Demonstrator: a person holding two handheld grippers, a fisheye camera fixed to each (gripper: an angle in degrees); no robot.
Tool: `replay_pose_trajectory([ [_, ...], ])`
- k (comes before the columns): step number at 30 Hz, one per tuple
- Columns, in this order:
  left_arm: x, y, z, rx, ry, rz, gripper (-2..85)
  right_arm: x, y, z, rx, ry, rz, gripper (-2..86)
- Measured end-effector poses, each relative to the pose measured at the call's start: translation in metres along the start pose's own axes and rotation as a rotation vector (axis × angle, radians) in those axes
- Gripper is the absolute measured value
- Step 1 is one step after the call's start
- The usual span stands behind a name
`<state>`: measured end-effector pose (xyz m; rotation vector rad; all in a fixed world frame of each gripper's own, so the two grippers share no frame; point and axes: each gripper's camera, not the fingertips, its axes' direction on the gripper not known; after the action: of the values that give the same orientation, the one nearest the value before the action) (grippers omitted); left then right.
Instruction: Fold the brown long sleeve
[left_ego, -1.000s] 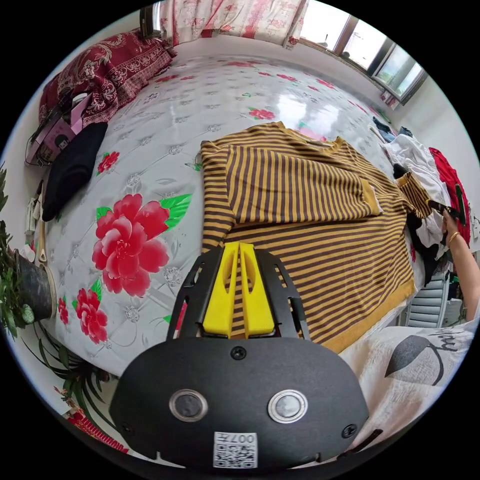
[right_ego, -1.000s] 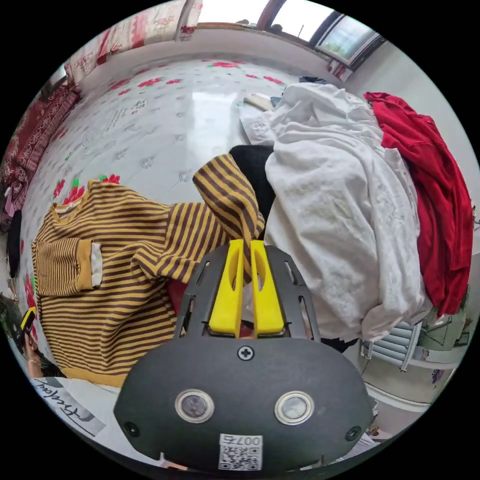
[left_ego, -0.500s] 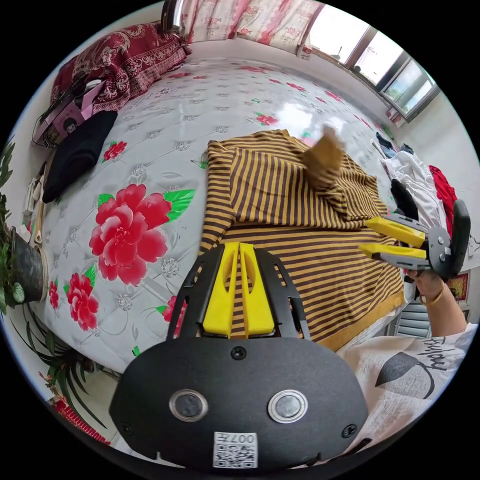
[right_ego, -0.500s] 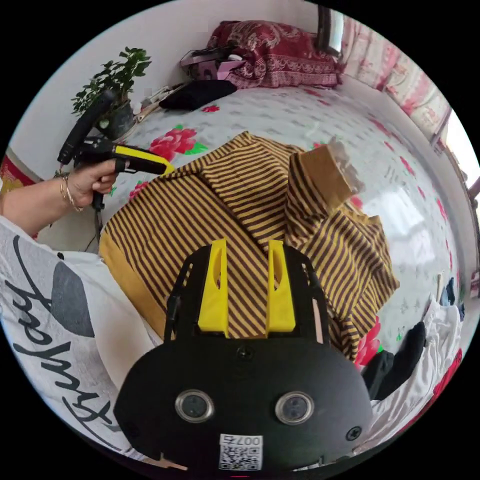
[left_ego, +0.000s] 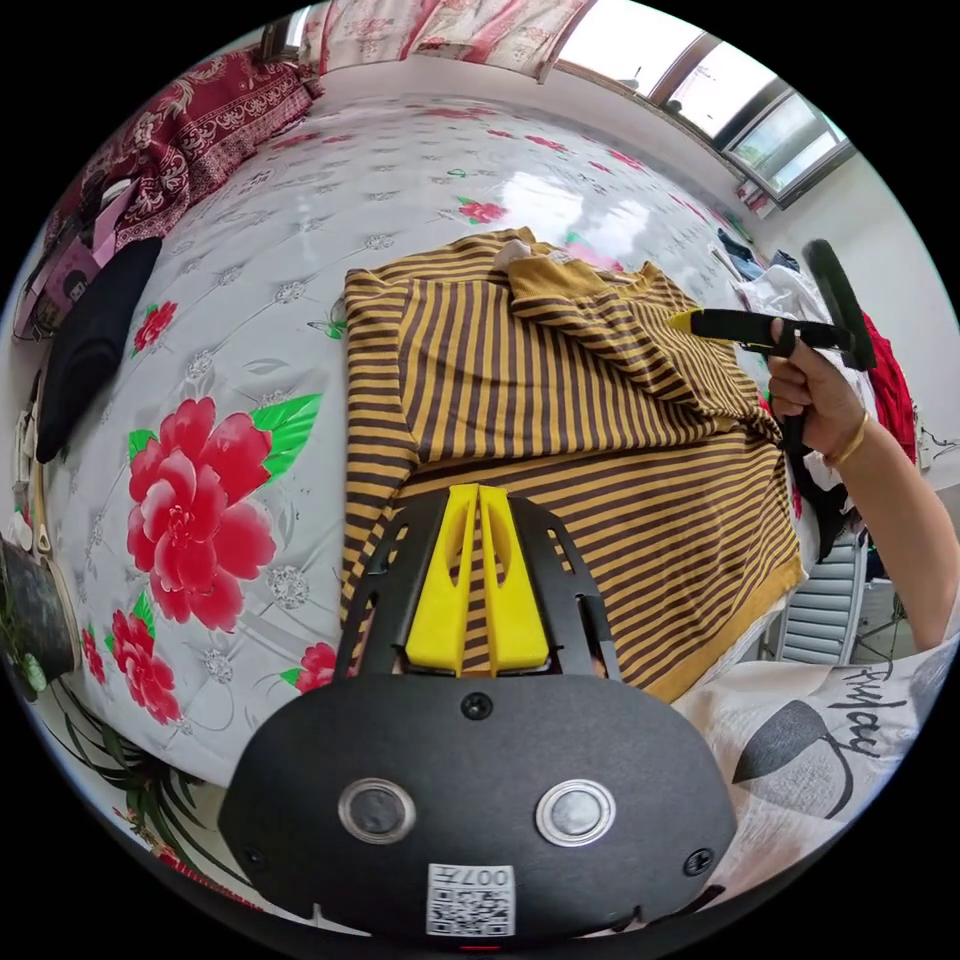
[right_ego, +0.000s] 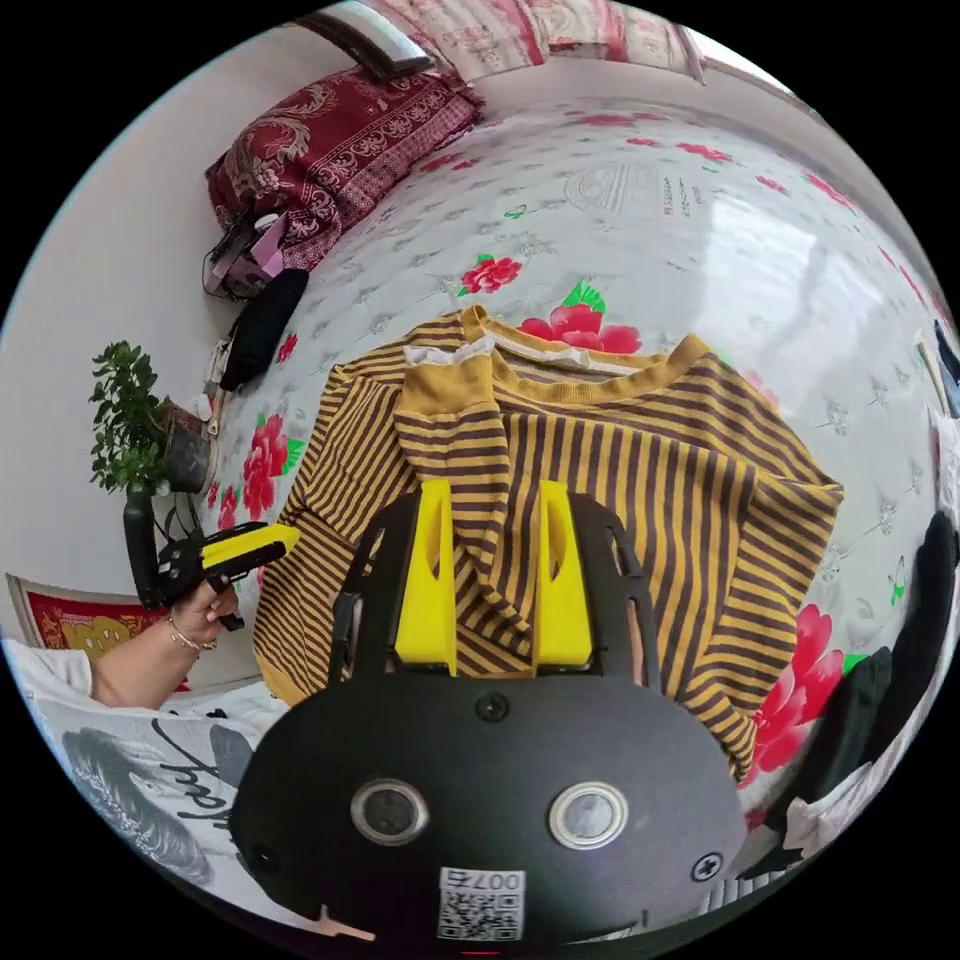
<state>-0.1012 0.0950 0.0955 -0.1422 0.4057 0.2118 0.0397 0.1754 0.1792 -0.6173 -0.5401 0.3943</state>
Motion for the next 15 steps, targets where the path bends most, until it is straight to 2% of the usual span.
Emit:
replay_pose_trajectory([
  [4, 0.002, -0.014, 0.000, -0.023, -0.038, 0.022, -1.0, 0.007, -0.021, 0.016, 0.007, -0.087, 0.061, 5.3],
  [7, 0.003, -0.020, 0.000, -0.033, -0.078, 0.032, -1.0, -0.046, -0.018, 0.009, 0.072, -0.033, -0.233, 2.4],
  [9, 0.003, -0.022, 0.001, -0.041, -0.094, 0.024, -1.0, -0.097, -0.001, 0.027, -0.031, 0.086, -0.557, 2.2],
  [11, 0.000, -0.023, 0.003, -0.048, -0.088, 0.000, -1.0, -0.119, 0.016, 0.050, -0.154, 0.195, -0.710, 3.0],
  [13, -0.002, -0.021, 0.003, -0.050, -0.081, -0.020, -1.0, -0.127, 0.031, 0.064, -0.207, 0.279, -0.770, 4.5],
  [15, -0.003, -0.018, 0.000, -0.049, -0.084, -0.038, -1.0, -0.126, 0.047, 0.054, -0.143, 0.276, -0.707, 6.4],
])
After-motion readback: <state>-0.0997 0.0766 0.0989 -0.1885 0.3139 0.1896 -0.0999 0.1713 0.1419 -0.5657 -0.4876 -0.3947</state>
